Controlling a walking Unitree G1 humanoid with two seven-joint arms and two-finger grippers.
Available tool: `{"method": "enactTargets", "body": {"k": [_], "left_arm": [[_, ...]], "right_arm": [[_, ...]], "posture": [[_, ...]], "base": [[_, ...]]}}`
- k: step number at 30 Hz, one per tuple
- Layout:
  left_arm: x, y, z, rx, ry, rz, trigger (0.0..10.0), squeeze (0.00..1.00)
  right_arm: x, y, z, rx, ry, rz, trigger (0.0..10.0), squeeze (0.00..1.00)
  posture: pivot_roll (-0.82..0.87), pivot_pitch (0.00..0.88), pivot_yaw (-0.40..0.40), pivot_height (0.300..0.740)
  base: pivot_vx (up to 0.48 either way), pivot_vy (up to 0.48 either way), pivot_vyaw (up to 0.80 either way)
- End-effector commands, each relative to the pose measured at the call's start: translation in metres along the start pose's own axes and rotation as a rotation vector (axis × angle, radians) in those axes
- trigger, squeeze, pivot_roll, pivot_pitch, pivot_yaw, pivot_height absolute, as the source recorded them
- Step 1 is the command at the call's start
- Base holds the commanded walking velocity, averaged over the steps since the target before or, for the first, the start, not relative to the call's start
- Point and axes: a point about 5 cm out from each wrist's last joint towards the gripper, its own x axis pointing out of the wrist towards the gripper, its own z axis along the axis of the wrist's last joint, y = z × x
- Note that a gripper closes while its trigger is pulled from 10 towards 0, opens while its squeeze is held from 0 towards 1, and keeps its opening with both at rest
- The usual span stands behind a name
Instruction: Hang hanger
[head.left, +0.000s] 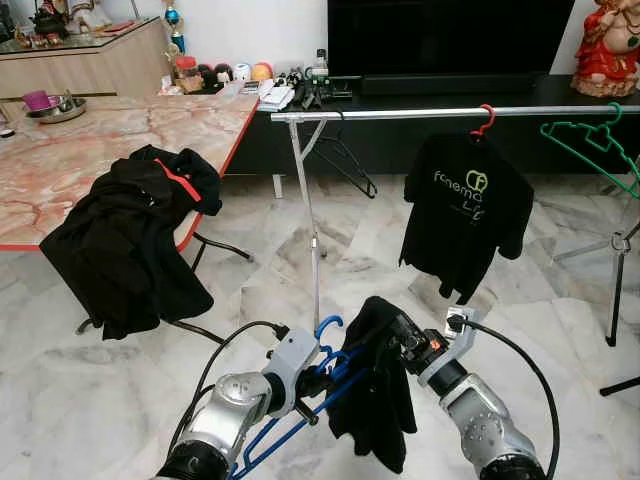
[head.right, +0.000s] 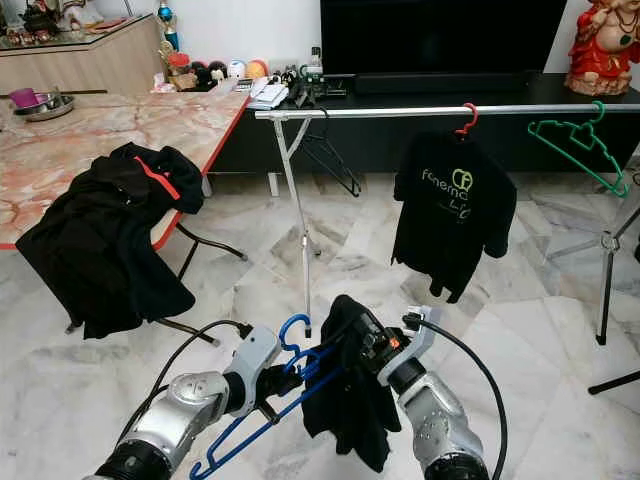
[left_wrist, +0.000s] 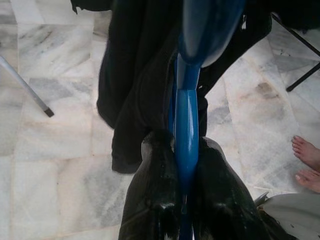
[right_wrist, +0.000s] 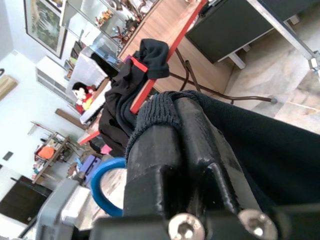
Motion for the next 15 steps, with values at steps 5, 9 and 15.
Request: {"method": "enactTargets", "body": {"k": [5, 9, 15], "left_arm": [[0.000, 0.002, 0.000, 0.008, 0.007, 0.001, 10.0, 0.00], [-0.004, 0.006, -0.002, 0.009, 0.012, 0.012, 10.0, 0.00], [-0.007, 0.010, -0.004, 0.010, 0.019, 0.030, 10.0, 0.00]], "right_arm": [[-0.016, -0.022, -0.007, -0.185, 0.083, -0.240, 10.0, 0.00], [-0.027, -0.035, -0.005, -0.206, 0.083, -0.382, 10.0, 0.00], [-0.031, -0.039, -0.006, -0.219, 0.084, -0.423, 10.0, 0.00]], "posture": [[0.07, 0.032, 0.031, 0.740], [0.07, 0.033, 0.030, 0.740], [0.07, 0.033, 0.029, 0.740]], "base": [[0.000, 0.000, 0.00], [0.000, 0.000, 0.00], [0.000, 0.000, 0.00]]}}
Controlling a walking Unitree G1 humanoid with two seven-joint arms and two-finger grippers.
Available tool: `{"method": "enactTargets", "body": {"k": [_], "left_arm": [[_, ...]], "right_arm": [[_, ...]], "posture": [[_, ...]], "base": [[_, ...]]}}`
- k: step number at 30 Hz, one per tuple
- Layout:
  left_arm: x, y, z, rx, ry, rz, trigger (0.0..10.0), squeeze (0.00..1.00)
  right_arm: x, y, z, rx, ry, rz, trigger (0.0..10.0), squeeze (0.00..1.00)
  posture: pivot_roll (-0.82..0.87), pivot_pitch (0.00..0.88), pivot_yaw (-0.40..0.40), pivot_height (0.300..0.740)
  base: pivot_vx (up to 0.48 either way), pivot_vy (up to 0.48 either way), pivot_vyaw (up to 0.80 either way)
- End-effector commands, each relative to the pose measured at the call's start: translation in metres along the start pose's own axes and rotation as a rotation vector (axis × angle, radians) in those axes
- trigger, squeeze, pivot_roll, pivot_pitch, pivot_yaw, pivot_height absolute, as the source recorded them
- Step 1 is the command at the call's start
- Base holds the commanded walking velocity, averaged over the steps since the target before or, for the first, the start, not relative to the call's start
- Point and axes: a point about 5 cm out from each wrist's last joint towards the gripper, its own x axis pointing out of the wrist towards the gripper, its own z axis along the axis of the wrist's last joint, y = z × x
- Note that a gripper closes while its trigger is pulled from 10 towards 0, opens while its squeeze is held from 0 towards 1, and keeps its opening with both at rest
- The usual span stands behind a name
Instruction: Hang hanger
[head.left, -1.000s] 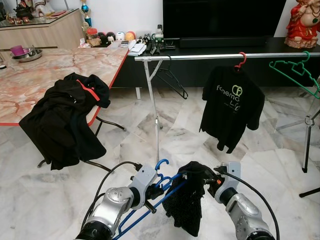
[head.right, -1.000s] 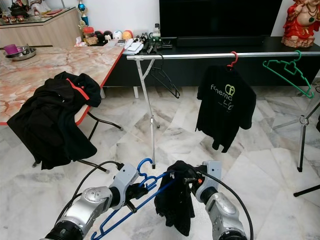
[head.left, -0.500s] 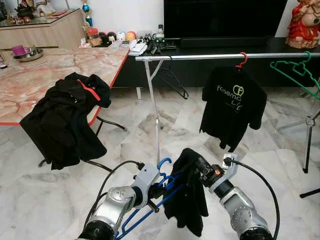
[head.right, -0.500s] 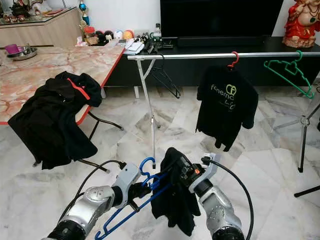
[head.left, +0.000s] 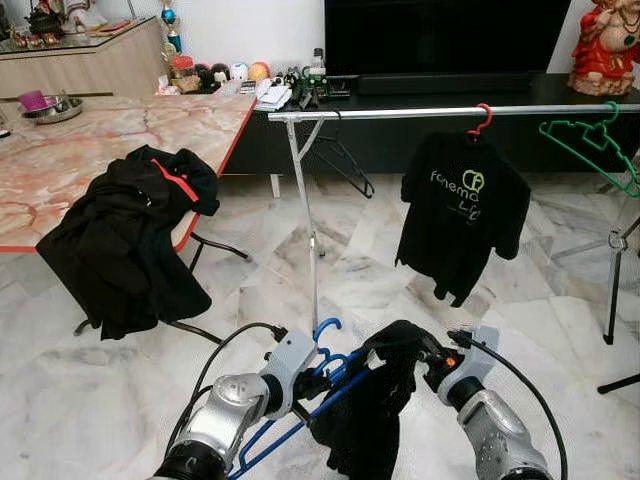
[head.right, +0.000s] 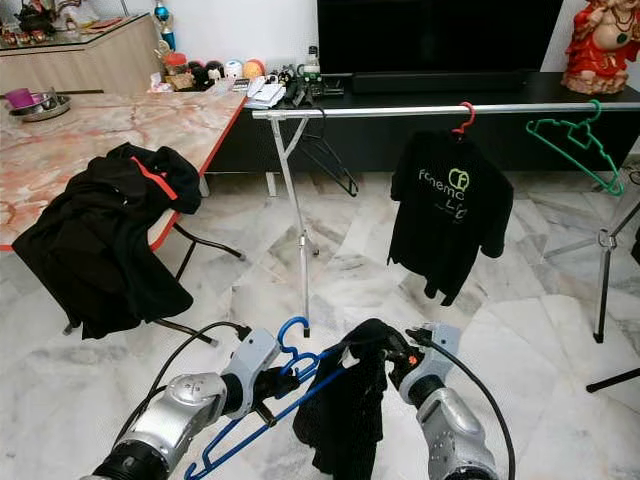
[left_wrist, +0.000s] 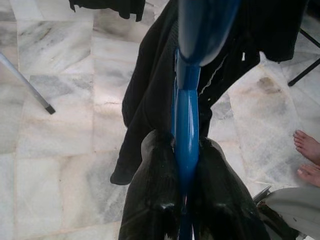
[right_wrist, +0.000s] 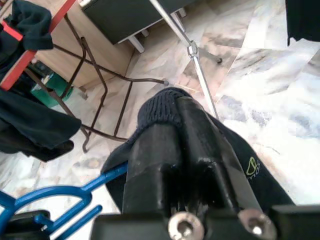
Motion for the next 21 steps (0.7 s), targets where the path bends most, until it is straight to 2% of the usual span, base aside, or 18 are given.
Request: {"method": "enactTargets", "body": {"k": [1, 10, 14, 19, 21], "left_arm": [[-0.004, 0.006, -0.001, -0.001, 0.002, 0.021, 10.0, 0.00], [-0.005, 0.007, 0.000, 0.005, 0.003, 0.027, 10.0, 0.00], [-0.005, 0.008, 0.000, 0.003, 0.002, 0.032, 10.0, 0.00], [-0.004, 0.006, 0.000, 0.002, 0.003, 0.025, 10.0, 0.00], [-0.003, 0.005, 0.000, 0.003, 0.001, 0.022, 10.0, 0.00]], "right_arm": [[0.001, 0.000, 0.002, -0.018, -0.014, -0.011, 10.0, 0.00], [0.000, -0.012, 0.007, -0.043, -0.054, -0.162, 10.0, 0.00], [-0.001, -0.014, 0.007, -0.042, -0.057, -0.189, 10.0, 0.00], [0.004, -0.002, 0.003, 0.009, -0.052, -0.074, 10.0, 0.00], [0.008, 0.006, 0.004, 0.063, -0.062, -0.014, 10.0, 0.00]], "posture": [[0.07, 0.032, 0.028, 0.740], [0.07, 0.032, 0.028, 0.740], [0.07, 0.033, 0.029, 0.740], [0.07, 0.033, 0.030, 0.740], [0.07, 0.033, 0.030, 0.740]], "base": [[0.000, 0.000, 0.00], [0.000, 0.000, 0.00], [0.000, 0.000, 0.00], [0.000, 0.000, 0.00], [0.000, 0.000, 0.00]]}}
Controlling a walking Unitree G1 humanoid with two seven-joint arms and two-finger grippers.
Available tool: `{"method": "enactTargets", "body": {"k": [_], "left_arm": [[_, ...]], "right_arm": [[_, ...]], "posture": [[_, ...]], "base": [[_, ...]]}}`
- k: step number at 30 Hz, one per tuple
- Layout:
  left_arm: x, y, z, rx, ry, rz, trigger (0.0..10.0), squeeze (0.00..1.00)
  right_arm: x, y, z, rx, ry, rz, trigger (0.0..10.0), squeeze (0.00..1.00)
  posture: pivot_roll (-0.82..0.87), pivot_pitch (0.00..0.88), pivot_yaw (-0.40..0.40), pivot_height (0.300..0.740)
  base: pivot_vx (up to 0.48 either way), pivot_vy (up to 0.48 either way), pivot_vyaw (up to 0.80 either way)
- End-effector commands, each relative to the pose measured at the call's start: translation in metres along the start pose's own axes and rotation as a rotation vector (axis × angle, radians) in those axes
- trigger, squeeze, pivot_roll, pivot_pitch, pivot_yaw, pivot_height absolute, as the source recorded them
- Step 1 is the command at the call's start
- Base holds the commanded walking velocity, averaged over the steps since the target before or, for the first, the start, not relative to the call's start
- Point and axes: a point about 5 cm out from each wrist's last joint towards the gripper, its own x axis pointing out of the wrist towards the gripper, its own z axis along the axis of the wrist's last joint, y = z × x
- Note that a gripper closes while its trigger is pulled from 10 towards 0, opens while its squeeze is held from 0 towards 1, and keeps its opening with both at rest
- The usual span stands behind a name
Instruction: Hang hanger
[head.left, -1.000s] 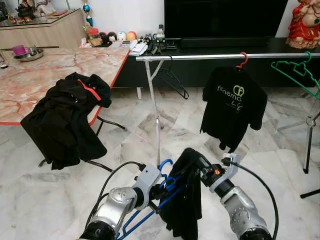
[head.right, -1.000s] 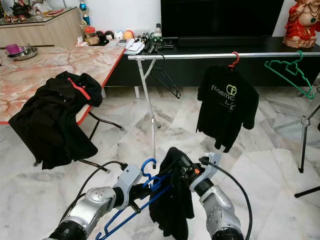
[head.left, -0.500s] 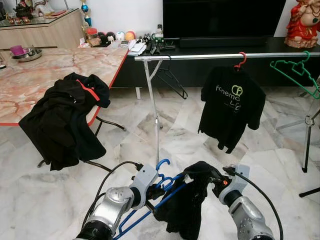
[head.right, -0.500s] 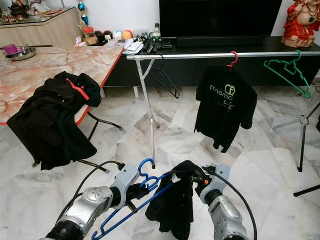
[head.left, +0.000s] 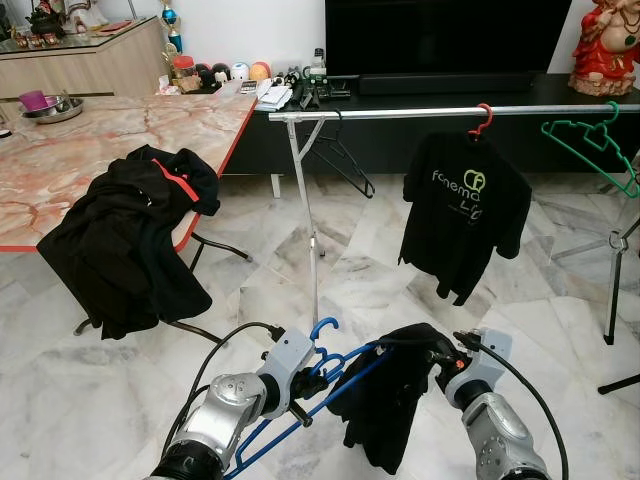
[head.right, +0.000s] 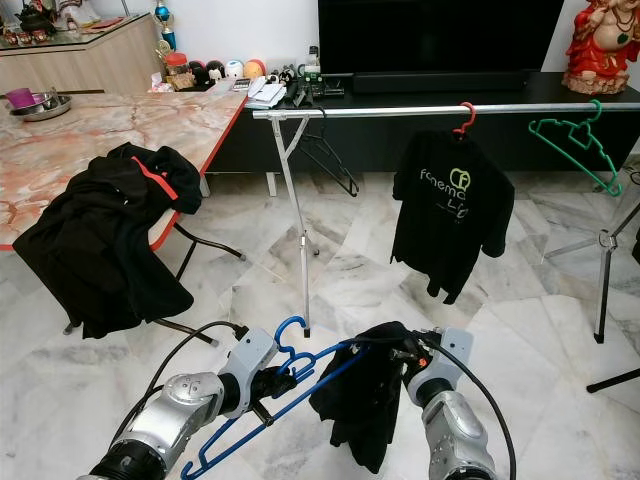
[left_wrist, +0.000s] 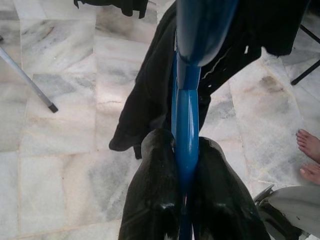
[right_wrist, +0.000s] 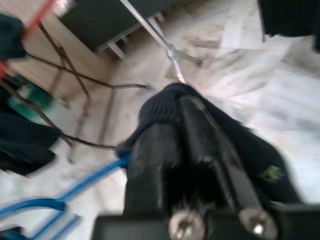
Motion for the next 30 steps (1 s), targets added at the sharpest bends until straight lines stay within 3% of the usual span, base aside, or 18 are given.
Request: {"method": "enactTargets", "body": {"k": [1, 8, 13, 17, 19, 21, 22, 23, 30], "left_arm": [[0.000, 0.002, 0.002, -0.001, -0.006, 0.008, 10.0, 0.00], [0.003, -0.001, 0.006, 0.000, -0.014, 0.001, 10.0, 0.00], [0.005, -0.004, 0.006, -0.001, -0.016, -0.012, 10.0, 0.00], [0.007, -0.006, 0.007, 0.000, -0.018, -0.017, 10.0, 0.00], [0.007, -0.007, 0.008, 0.000, -0.018, -0.018, 10.0, 0.00], [0.008, -0.007, 0.008, 0.001, -0.020, -0.017, 10.0, 0.00], [0.008, -0.007, 0.008, 0.001, -0.020, -0.017, 10.0, 0.00], [0.007, -0.006, 0.008, 0.001, -0.021, -0.012, 10.0, 0.00], [0.001, 0.005, 0.006, 0.000, -0.020, 0.044, 10.0, 0.00]], "right_arm": [[0.008, 0.014, 0.010, 0.061, -0.049, 0.093, 10.0, 0.00], [0.015, 0.038, 0.034, 0.213, -0.159, 0.297, 10.0, 0.00], [0.011, 0.053, 0.041, 0.117, -0.169, 0.441, 10.0, 0.00], [0.008, 0.058, 0.039, 0.147, -0.143, 0.488, 10.0, 0.00], [0.008, 0.056, 0.035, 0.123, -0.131, 0.452, 10.0, 0.00], [0.009, 0.038, 0.025, 0.061, -0.096, 0.299, 10.0, 0.00], [0.009, 0.038, 0.025, 0.061, -0.096, 0.299, 10.0, 0.00], [0.008, 0.030, 0.023, 0.048, -0.086, 0.221, 10.0, 0.00], [-0.003, -0.016, 0.024, 0.075, -0.096, -0.153, 10.0, 0.00]], "posture": [[0.07, 0.033, 0.030, 0.740], [0.07, 0.033, 0.031, 0.740], [0.06, 0.033, 0.031, 0.740], [0.06, 0.034, 0.029, 0.740], [0.06, 0.034, 0.029, 0.740], [0.07, 0.034, 0.027, 0.740], [0.07, 0.034, 0.027, 0.740], [0.07, 0.034, 0.027, 0.740], [0.07, 0.035, 0.026, 0.740]], "base": [[0.000, 0.000, 0.00], [0.000, 0.000, 0.00], [0.000, 0.000, 0.00], [0.000, 0.000, 0.00], [0.000, 0.000, 0.00], [0.000, 0.000, 0.00], [0.000, 0.000, 0.00], [0.000, 0.000, 0.00], [0.000, 0.000, 0.00]]}}
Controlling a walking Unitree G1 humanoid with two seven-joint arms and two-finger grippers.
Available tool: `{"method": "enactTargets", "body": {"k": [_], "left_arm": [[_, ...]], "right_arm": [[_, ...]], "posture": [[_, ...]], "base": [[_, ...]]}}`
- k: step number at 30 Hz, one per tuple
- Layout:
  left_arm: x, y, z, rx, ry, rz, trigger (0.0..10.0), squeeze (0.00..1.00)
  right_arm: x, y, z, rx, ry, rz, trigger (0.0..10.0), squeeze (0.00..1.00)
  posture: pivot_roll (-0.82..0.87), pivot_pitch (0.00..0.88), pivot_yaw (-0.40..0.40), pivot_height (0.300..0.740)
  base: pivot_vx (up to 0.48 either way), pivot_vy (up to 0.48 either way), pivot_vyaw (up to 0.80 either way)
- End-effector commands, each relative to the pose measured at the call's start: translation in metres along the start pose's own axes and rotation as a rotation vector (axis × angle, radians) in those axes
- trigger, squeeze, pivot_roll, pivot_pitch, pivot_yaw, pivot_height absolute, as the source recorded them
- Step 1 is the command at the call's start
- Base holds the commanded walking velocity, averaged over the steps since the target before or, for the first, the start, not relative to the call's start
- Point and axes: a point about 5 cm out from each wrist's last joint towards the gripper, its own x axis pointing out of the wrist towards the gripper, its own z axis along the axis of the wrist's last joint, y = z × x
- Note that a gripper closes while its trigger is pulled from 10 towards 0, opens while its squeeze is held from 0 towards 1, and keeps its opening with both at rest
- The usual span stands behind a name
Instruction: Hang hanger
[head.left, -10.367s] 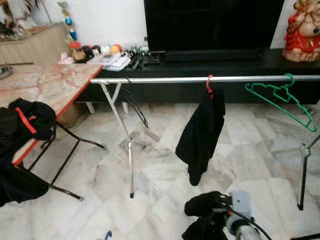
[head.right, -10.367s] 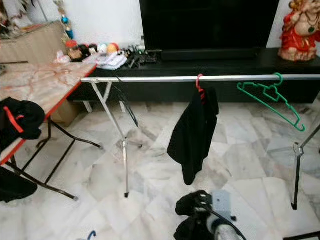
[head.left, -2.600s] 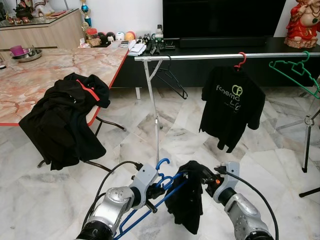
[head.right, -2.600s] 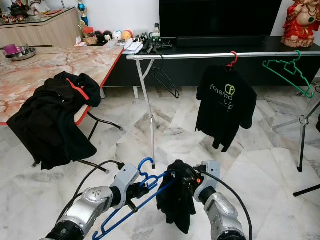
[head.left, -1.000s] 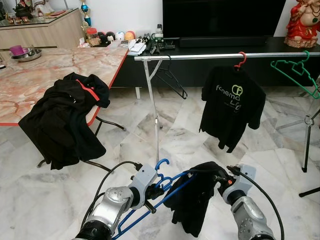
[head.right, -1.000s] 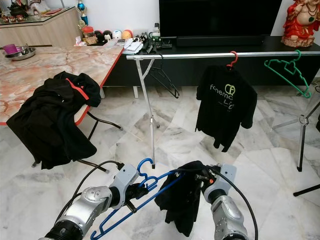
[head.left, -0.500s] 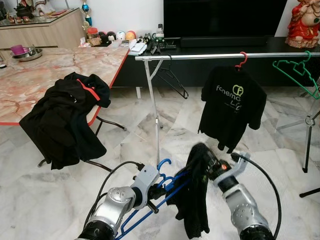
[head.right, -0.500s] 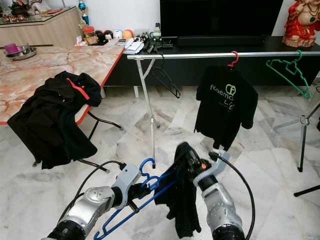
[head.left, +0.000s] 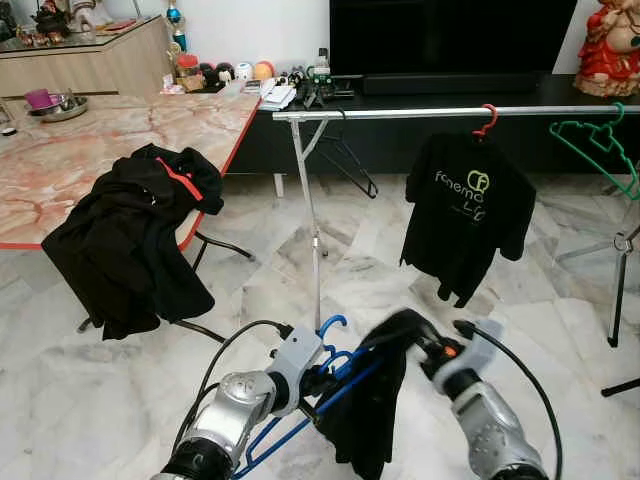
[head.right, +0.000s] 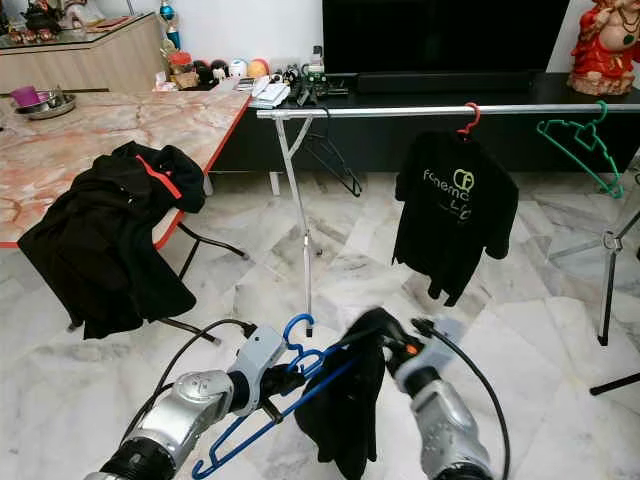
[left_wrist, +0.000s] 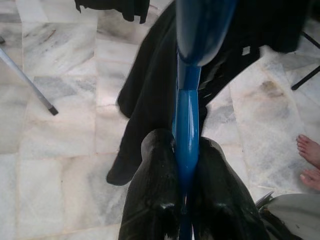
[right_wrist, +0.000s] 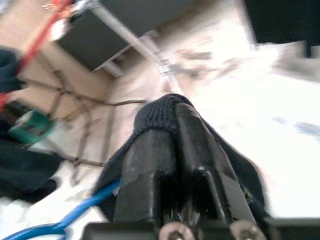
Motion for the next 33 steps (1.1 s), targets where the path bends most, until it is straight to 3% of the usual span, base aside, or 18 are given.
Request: {"method": "enactTargets", "body": {"k": [1, 4, 7, 9, 11, 23, 28, 30, 33], "left_arm": [[-0.005, 0.009, 0.000, 0.002, -0.008, 0.042, 10.0, 0.00], [-0.005, 0.010, 0.000, 0.002, -0.008, 0.046, 10.0, 0.00], [-0.004, 0.009, 0.000, 0.001, -0.010, 0.043, 10.0, 0.00], [-0.002, 0.005, 0.002, 0.000, -0.014, 0.028, 10.0, 0.00], [-0.001, 0.003, 0.002, 0.000, -0.016, 0.016, 10.0, 0.00], [0.004, -0.004, 0.004, -0.001, -0.020, -0.006, 10.0, 0.00], [0.005, -0.004, 0.005, -0.002, -0.021, -0.006, 10.0, 0.00], [0.004, -0.003, 0.005, -0.001, -0.021, -0.004, 10.0, 0.00], [0.003, -0.001, 0.005, 0.000, -0.032, 0.019, 10.0, 0.00]], "right_arm": [[0.000, -0.007, 0.010, -0.014, -0.044, -0.071, 10.0, 0.00], [0.001, -0.008, 0.009, -0.023, -0.047, -0.083, 10.0, 0.00], [0.004, 0.001, 0.005, -0.010, -0.032, -0.019, 10.0, 0.00], [0.007, 0.025, -0.002, 0.044, 0.001, 0.197, 10.0, 0.00], [0.008, 0.037, -0.005, 0.062, 0.014, 0.299, 10.0, 0.00], [0.004, 0.069, 0.006, 0.219, 0.029, 0.581, 10.0, 0.00], [0.007, 0.062, -0.003, 0.166, 0.048, 0.497, 10.0, 0.00], [0.007, 0.054, -0.006, 0.057, 0.041, 0.400, 10.0, 0.00], [0.005, 0.037, -0.015, -0.027, 0.098, 0.249, 10.0, 0.00]], "posture": [[0.07, 0.035, 0.027, 0.740], [0.07, 0.035, 0.027, 0.740], [0.07, 0.035, 0.028, 0.740], [0.07, 0.035, 0.029, 0.740], [0.07, 0.034, 0.029, 0.740], [0.06, 0.037, 0.031, 0.740], [0.06, 0.036, 0.029, 0.740], [0.07, 0.036, 0.027, 0.740], [0.07, 0.038, 0.026, 0.740]], "base": [[0.000, 0.000, 0.00], [0.000, 0.000, 0.00], [0.000, 0.000, 0.00], [0.000, 0.000, 0.00], [0.000, 0.000, 0.00], [0.000, 0.000, 0.00], [0.000, 0.000, 0.00], [0.000, 0.000, 0.00], [0.000, 0.000, 0.00]]}}
